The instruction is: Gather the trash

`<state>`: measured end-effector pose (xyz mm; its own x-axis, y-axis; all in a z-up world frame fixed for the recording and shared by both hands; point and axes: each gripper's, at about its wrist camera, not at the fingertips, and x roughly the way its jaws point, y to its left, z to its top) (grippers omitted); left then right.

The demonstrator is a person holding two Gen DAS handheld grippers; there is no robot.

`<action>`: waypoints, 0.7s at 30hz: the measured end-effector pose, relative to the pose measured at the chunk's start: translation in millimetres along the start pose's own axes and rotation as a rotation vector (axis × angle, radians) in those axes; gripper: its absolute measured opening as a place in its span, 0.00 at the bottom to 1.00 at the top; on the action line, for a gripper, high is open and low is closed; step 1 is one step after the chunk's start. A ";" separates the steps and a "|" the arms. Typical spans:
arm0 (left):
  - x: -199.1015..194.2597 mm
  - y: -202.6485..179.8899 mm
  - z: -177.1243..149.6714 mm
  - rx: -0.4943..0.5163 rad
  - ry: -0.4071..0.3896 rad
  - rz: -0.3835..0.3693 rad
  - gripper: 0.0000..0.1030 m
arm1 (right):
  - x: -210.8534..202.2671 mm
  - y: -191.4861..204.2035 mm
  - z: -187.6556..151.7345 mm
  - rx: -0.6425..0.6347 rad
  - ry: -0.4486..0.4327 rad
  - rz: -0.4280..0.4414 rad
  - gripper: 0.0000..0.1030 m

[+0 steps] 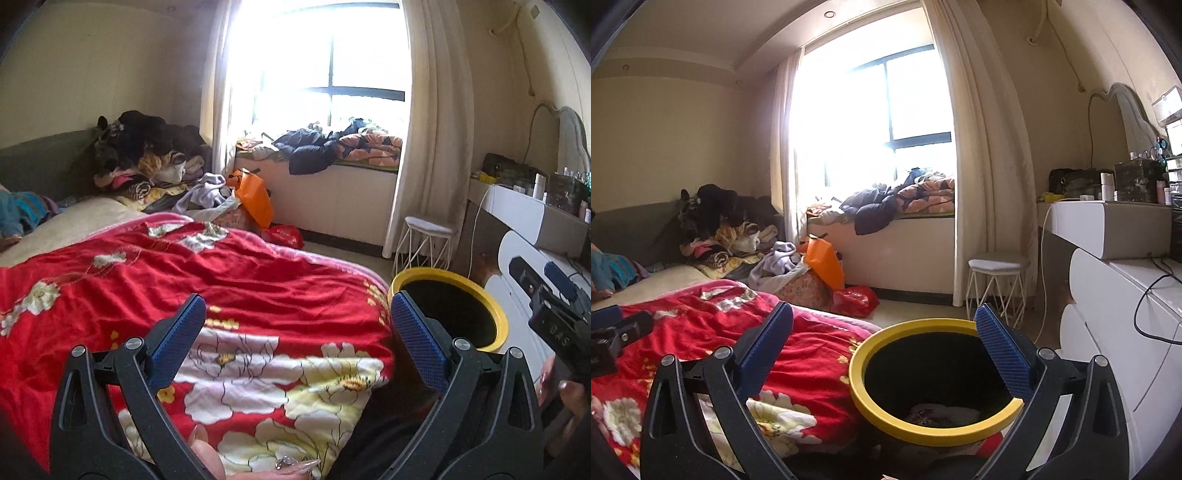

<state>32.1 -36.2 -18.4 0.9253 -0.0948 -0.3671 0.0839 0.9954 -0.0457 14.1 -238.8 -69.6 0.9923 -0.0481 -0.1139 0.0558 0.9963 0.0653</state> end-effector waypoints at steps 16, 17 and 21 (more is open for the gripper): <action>2.5 -3.4 -7.8 -0.012 0.022 -0.009 0.90 | 4.7 2.2 -6.6 0.002 0.021 0.014 0.94; 2.4 -3.2 -7.5 -0.014 0.021 -0.009 0.90 | 4.3 3.1 -7.5 0.002 0.021 0.016 0.94; 2.3 -2.9 -6.3 -0.015 0.019 -0.009 0.90 | 4.4 3.8 -8.7 0.002 0.022 0.018 0.94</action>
<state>31.6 -39.3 -24.9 0.9176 -0.1038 -0.3838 0.0861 0.9943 -0.0631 17.8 -234.6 -78.4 0.9906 -0.0289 -0.1340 0.0384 0.9969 0.0691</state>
